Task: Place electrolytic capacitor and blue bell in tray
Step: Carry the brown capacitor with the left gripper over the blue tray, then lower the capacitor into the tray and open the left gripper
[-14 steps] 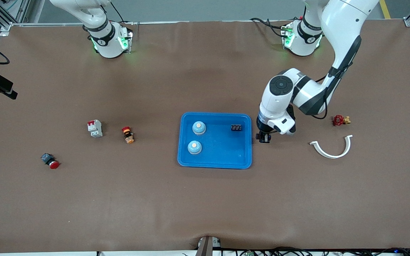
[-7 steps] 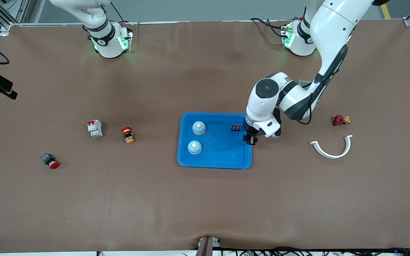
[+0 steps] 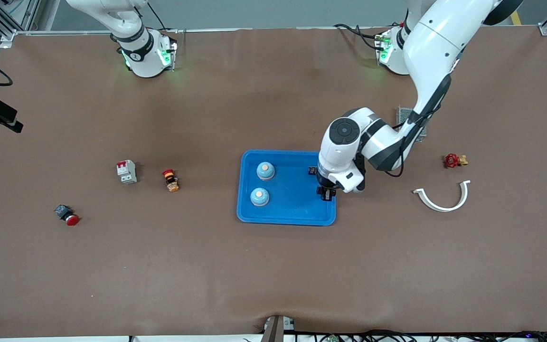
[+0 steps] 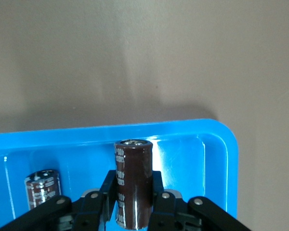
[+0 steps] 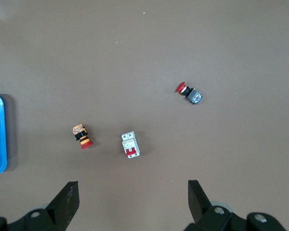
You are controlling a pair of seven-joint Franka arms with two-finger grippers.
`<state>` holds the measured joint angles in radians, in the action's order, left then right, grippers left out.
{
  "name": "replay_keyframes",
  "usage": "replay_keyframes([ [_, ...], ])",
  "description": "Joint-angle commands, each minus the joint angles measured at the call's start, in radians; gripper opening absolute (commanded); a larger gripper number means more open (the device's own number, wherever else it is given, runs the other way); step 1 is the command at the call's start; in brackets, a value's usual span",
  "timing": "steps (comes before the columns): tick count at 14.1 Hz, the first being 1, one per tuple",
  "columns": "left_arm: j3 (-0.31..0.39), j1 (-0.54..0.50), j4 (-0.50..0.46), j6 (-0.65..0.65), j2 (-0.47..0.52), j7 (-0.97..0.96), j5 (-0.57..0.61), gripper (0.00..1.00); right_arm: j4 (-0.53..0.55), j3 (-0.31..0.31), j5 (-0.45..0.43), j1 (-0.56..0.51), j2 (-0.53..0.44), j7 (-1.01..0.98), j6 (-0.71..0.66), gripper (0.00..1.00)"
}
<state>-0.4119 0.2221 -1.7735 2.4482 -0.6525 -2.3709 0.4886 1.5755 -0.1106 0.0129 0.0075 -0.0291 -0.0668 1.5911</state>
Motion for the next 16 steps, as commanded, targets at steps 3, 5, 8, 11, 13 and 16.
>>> replay_keyframes([
  [3,0.045,0.066,0.065,-0.028,-0.041,-0.039,0.025,0.00,-0.020,0.012,-0.004,-0.018,0.009,-0.005,-0.008,1.00],
  [5,0.051,0.074,0.066,-0.026,-0.044,-0.039,0.025,0.00,-0.022,0.012,-0.002,-0.018,0.008,-0.005,-0.007,1.00],
  [8,0.071,0.098,0.066,-0.028,-0.059,-0.044,0.024,0.00,-0.028,0.012,-0.004,-0.020,0.009,-0.005,-0.007,1.00],
  [11,0.097,0.137,0.068,-0.026,-0.062,-0.060,0.024,0.00,-0.028,0.012,-0.005,-0.020,0.008,-0.005,-0.007,1.00],
  [13,0.104,0.148,0.068,-0.026,-0.068,-0.071,0.024,0.00,-0.029,0.012,-0.004,-0.018,0.009,-0.005,-0.007,1.00],
  [16,0.114,0.164,0.086,-0.026,-0.088,-0.076,0.024,0.00,-0.028,0.012,-0.001,-0.018,0.009,-0.005,-0.007,1.00],
])
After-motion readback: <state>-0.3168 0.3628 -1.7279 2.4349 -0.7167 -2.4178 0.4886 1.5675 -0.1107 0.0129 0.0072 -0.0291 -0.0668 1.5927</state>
